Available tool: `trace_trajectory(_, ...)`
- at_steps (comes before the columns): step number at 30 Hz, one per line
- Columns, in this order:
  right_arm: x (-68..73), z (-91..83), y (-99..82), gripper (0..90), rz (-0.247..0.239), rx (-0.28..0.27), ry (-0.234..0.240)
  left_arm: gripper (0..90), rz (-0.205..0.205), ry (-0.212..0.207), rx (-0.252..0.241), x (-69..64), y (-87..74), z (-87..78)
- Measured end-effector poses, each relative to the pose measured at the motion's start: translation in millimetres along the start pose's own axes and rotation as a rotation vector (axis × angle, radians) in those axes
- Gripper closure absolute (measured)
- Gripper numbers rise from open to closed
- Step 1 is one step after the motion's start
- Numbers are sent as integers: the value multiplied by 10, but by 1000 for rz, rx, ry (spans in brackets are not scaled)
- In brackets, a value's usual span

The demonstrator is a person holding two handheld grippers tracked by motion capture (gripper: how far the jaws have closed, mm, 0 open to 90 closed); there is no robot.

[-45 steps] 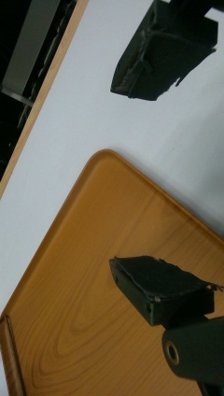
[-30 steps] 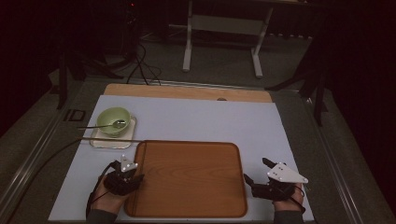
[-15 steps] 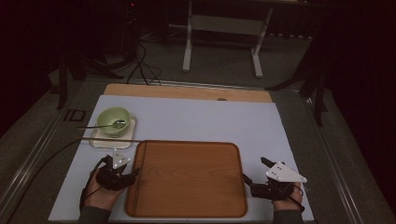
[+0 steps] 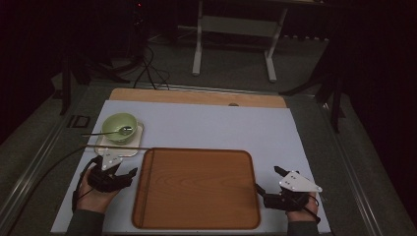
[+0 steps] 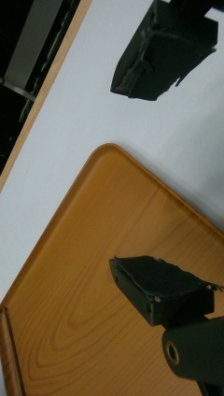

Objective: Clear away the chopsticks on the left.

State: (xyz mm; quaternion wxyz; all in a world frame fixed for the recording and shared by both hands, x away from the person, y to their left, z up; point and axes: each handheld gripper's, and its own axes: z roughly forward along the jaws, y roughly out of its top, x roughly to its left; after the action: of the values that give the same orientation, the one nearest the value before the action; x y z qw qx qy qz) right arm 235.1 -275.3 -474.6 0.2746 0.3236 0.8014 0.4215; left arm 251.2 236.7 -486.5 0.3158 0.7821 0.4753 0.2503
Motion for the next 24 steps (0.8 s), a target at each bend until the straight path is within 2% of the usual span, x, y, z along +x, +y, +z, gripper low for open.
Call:
trace_trajectory(5, 2, 16, -2, 134, -1, 6, 4, 357, 28, 16, 7, 73, 27, 6)
trace_trajectory(7, 3, 27, -1, 134, -6, 10, 5, 338, 39, 44, 9, 170, 36, 31)
trace_trajectory(10, 1, 25, -3, 134, -4, 8, 6, 322, 22, 48, 3, 288, 39, 60)
trace_trajectory(18, 5, 36, 3, 134, -6, 9, 10, 332, -37, 91, 30, 599, 32, 221)
trace_trajectory(24, 6, 41, 4, 134, -6, 13, 13, 352, -56, 128, 38, 770, 19, 329)
